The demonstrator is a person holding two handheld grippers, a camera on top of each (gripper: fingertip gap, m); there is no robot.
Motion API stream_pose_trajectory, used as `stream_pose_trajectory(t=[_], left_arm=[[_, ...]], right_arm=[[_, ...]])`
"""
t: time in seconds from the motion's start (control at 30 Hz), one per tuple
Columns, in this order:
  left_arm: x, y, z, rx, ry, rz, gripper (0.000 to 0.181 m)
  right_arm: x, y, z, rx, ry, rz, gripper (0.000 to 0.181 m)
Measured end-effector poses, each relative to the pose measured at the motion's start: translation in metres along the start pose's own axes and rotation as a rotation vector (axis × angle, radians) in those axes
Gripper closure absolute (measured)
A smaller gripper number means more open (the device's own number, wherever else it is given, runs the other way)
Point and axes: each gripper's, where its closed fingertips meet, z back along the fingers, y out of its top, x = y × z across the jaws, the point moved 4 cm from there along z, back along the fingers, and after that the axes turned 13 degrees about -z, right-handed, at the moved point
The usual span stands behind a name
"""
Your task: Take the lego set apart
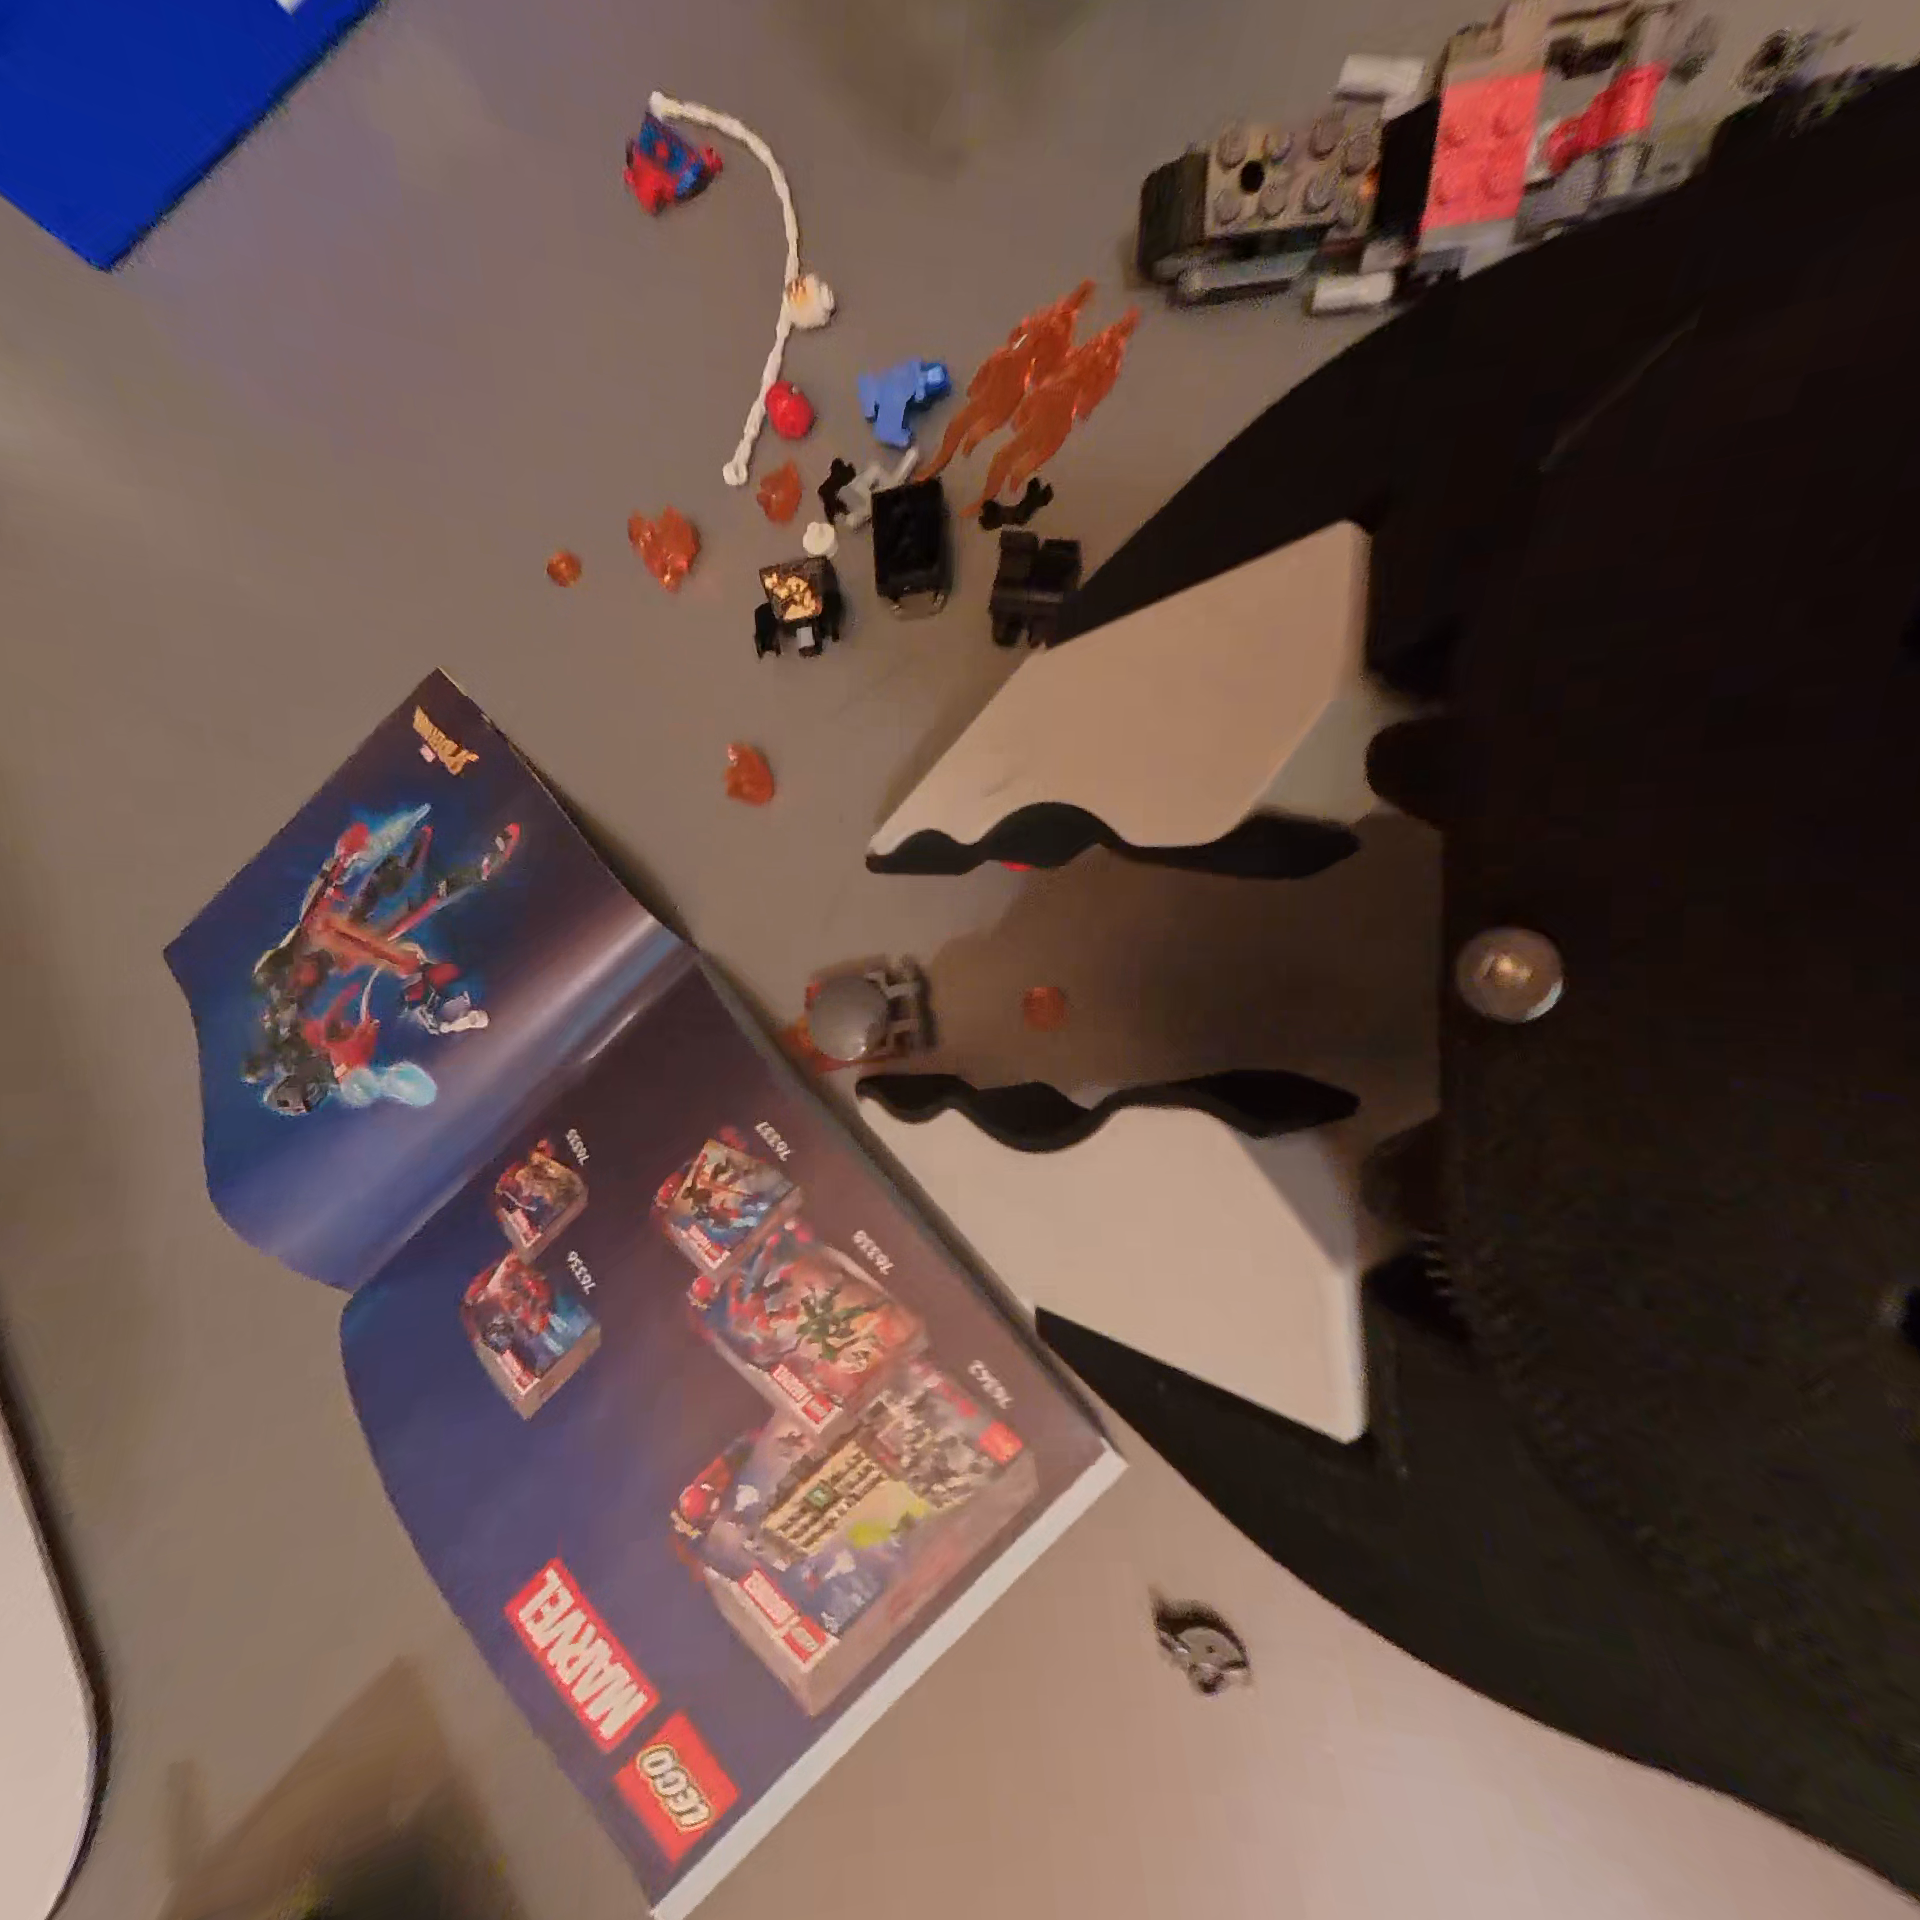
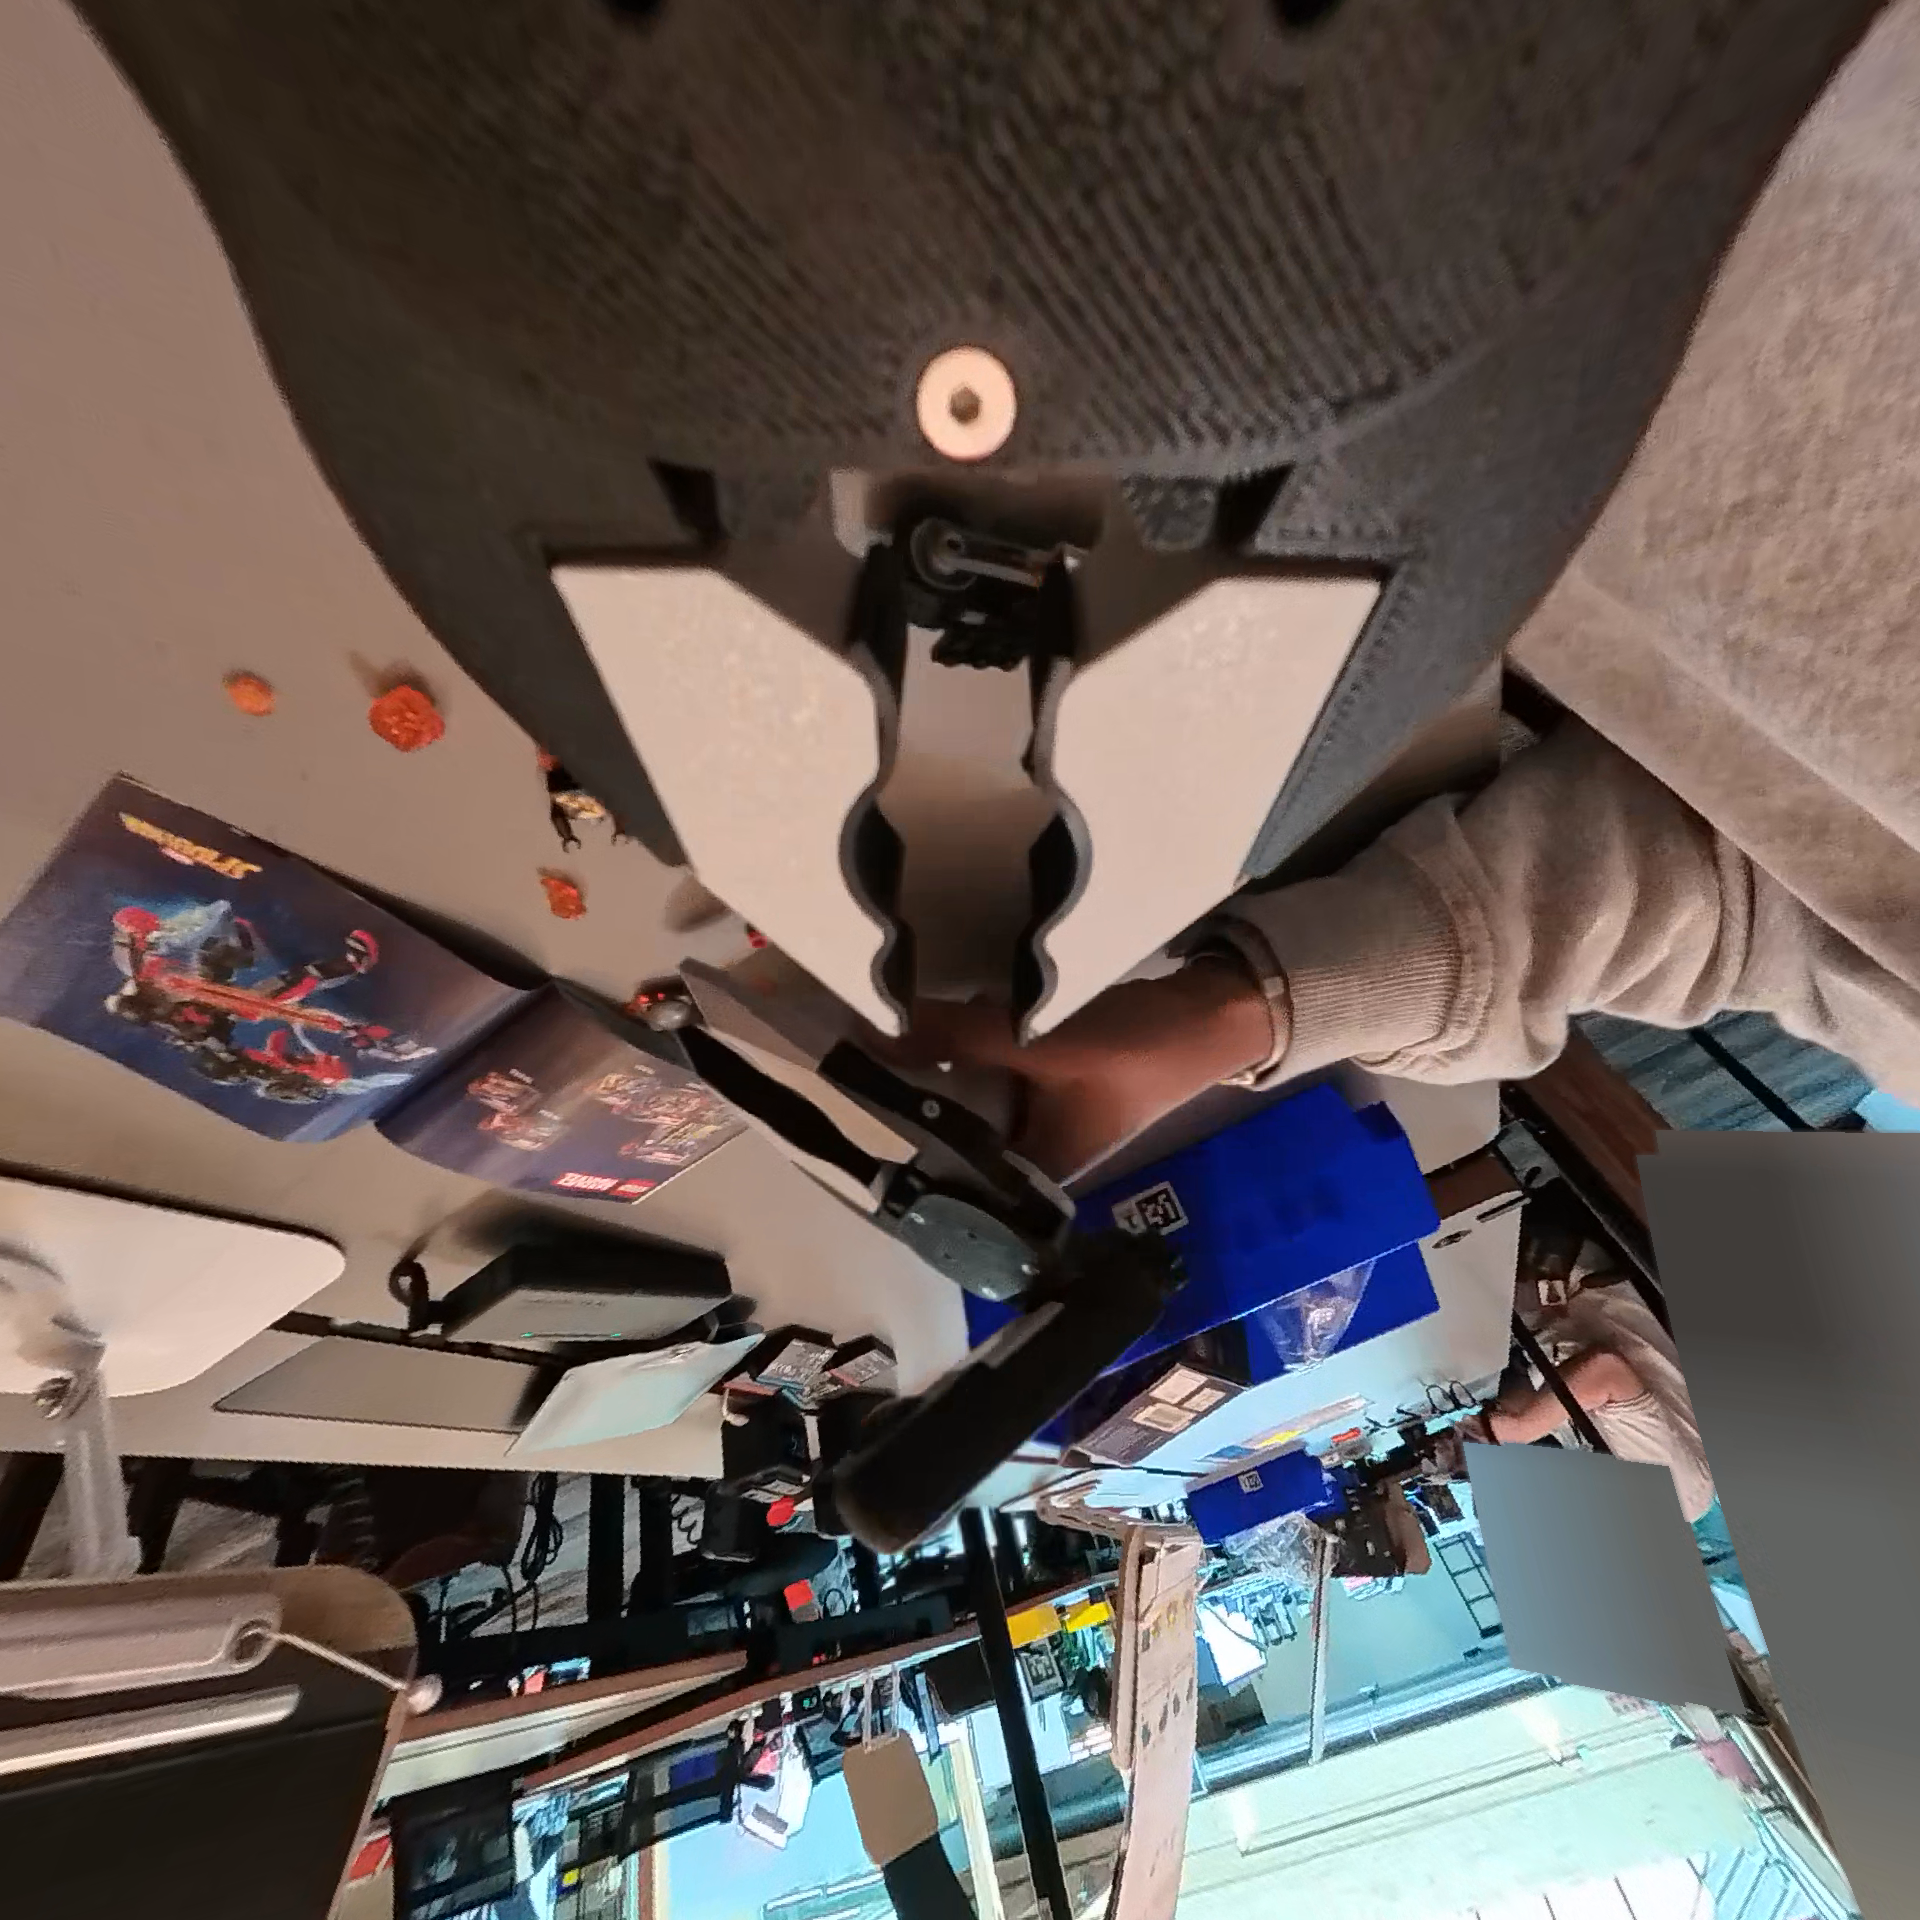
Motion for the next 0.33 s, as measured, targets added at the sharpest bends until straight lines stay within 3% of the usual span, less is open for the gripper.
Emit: stream_pose_trajectory(t=[0.03,0.23,0.33], left_arm=[[0.000,0.001,-0.001,0.000,0.017,-0.012,0.145],[-0.003,-0.001,-0.002,-0.041,0.067,-0.088,0.165],[0.007,0.002,0.008,0.033,0.044,-0.145,0.165]], right_arm=[[0.002,0.000,0.001,0.008,-0.008,0.003,0.165],[0.010,0.001,0.005,0.039,0.020,-0.039,0.162],[0.011,0.001,0.004,0.034,0.024,-0.039,0.159]])
